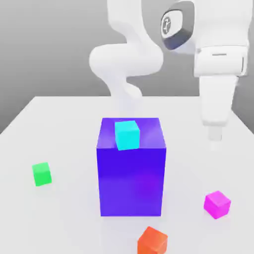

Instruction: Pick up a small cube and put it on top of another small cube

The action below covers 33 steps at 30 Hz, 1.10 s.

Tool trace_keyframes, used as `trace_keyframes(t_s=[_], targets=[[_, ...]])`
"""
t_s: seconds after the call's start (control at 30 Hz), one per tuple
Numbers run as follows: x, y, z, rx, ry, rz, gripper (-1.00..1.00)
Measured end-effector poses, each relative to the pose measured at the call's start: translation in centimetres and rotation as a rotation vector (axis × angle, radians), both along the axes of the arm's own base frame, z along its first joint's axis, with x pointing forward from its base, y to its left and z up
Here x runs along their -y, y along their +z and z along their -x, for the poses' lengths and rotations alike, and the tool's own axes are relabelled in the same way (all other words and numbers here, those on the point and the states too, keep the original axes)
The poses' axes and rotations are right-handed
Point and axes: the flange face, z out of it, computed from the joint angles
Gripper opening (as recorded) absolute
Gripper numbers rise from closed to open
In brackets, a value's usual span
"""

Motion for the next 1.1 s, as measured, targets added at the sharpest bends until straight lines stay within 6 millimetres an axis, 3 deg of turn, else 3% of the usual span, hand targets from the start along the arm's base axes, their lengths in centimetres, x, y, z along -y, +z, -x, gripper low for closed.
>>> trace_keyframes(t_s=[0.13, 0.27, 0.43, 0.47, 0.7, 0.9, 1.1], targets=[[-3.8, -7.0, 3.2, -0.108, 0.294, 0.053, 0.0], [-5.7, -13.4, 6.9, -0.215, 0.558, 0.074, 0.0], [-6.2, -19.4, 7.8, -0.238, 0.618, 0.071, 0.0], [-6.2, -20.6, 7.9, -0.239, 0.62, 0.072, -1.0], [-6.2, -20.9, 7.9, -0.241, 0.621, 0.074, -1.0], [-5.7, -15.3, 7.5, -0.24, 0.631, 0.08, -1.0], [-1.5, -12.6, 0.3, -0.21, 0.712, 0.201, -1.0]])
